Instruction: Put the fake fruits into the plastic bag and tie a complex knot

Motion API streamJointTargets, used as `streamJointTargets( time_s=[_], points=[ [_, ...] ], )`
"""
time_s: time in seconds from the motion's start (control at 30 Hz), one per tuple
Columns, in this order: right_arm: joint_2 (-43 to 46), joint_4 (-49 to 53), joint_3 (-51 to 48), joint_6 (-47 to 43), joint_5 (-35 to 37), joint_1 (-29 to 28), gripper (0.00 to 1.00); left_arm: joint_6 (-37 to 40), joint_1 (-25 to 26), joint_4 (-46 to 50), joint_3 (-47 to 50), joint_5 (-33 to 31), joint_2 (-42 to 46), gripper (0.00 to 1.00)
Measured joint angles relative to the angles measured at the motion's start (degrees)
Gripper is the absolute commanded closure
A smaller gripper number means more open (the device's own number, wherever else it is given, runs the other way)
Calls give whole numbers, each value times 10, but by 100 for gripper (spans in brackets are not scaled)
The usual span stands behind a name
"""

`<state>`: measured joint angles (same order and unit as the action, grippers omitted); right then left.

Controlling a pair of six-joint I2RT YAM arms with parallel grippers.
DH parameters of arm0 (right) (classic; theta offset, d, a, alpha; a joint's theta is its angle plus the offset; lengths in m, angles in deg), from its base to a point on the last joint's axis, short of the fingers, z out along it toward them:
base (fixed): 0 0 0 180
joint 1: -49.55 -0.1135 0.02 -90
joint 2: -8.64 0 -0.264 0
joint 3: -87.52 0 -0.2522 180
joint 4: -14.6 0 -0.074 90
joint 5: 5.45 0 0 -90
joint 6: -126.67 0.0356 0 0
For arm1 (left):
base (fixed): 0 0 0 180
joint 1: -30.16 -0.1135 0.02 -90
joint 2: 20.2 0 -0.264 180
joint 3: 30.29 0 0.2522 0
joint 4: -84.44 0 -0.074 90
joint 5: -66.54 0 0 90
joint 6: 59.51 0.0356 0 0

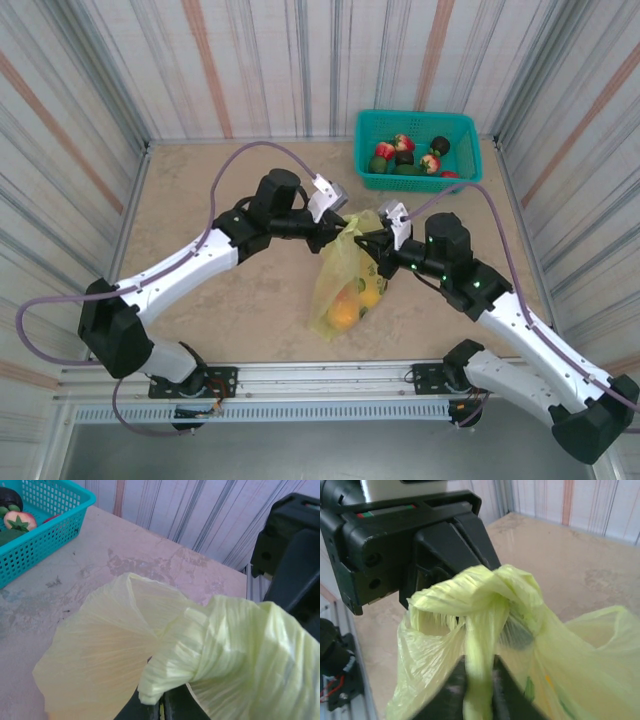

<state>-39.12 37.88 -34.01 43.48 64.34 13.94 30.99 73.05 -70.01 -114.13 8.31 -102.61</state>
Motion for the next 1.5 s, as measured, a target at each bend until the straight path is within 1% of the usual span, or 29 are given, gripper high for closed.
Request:
streamJointTargets(
  time_s=[0.4, 0.73, 1.0, 1.2, 1.37, 1.5],
  points=[
    [44, 43, 0, 0, 7, 45, 100, 97, 5, 138, -68, -41, 11, 100],
    [38, 69, 14, 0, 6, 58, 100, 146, 6, 187, -85, -51, 15, 100],
    [20, 71, 36, -2, 5, 63, 100, 162, 6, 202, -98, -61, 22, 100],
    [1, 73, 56, -4, -4, 68, 100, 159, 6, 205, -101, -59, 24, 100],
    [-29, 75, 71, 2, -6, 71, 100, 136, 3, 209, -101, -42, 24, 100],
    [-46, 78, 83, 3, -8, 70, 100, 99, 3, 211, -101, -37, 24, 99]
  ],
)
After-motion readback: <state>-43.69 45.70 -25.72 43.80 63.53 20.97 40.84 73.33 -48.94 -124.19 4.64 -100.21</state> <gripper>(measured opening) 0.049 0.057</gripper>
